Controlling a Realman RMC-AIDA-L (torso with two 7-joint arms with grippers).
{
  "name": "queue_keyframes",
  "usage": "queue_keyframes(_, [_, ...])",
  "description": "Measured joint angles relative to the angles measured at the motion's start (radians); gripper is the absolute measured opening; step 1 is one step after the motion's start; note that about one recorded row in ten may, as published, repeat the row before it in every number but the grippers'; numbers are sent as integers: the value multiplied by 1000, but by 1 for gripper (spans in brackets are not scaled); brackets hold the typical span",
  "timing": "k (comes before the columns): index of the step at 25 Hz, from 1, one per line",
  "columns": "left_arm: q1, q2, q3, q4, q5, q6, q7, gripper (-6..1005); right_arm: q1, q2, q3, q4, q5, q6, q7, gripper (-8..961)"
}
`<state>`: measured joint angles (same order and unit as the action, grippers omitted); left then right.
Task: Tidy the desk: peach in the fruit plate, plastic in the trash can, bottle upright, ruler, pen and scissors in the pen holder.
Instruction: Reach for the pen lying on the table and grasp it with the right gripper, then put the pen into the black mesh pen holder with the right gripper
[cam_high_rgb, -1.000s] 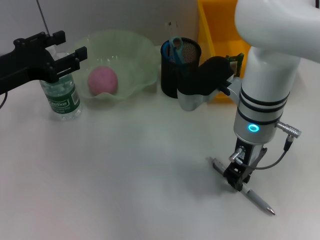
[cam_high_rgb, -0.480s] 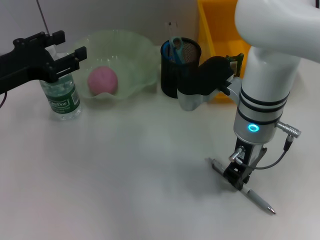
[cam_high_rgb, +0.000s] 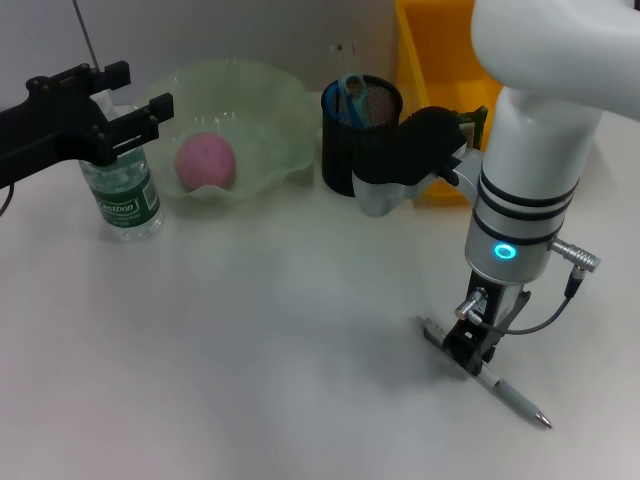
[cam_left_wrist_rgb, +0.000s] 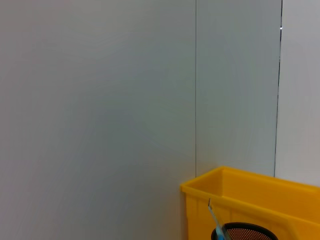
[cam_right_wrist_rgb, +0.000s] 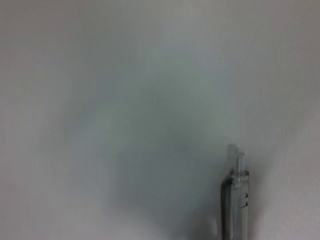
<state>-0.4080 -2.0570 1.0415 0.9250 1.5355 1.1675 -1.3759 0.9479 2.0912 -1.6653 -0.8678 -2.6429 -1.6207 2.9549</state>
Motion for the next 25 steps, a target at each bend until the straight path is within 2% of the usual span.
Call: queue_keyframes(25, [12,-2,-2,14,-2,12,0,663,-3,1,-5,13,1,1,0,130])
